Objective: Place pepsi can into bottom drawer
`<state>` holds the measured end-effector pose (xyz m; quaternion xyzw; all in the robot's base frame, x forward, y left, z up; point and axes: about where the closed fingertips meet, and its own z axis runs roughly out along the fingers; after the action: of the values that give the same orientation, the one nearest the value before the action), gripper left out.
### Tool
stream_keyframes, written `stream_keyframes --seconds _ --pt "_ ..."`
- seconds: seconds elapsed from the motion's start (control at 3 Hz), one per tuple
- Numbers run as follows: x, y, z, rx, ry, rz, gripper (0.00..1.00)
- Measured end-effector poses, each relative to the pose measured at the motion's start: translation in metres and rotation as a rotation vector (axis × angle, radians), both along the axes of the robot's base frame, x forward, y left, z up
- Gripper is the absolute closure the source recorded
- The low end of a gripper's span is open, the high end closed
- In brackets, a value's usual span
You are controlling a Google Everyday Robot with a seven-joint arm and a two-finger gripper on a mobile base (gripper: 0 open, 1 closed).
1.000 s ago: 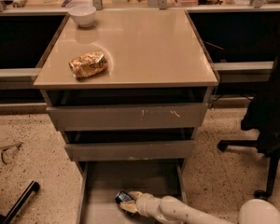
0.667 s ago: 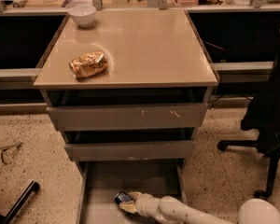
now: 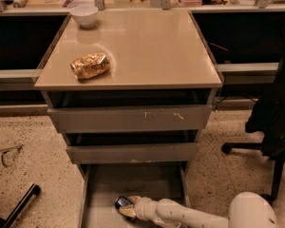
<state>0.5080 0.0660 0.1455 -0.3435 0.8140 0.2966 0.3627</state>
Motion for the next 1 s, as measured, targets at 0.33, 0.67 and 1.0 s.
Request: stream_keyframes --seconds 0.33,0.67,1.0 --pt "-0.0004 0.0013 -0.0010 -0.003 0.000 0.002 0.81" --pt "-0.0004 0.0013 -0.0010 -0.003 0.000 0.003 0.58" --pt "-0.0005 0.0013 -0.0010 -0.003 0.000 0.003 0.35"
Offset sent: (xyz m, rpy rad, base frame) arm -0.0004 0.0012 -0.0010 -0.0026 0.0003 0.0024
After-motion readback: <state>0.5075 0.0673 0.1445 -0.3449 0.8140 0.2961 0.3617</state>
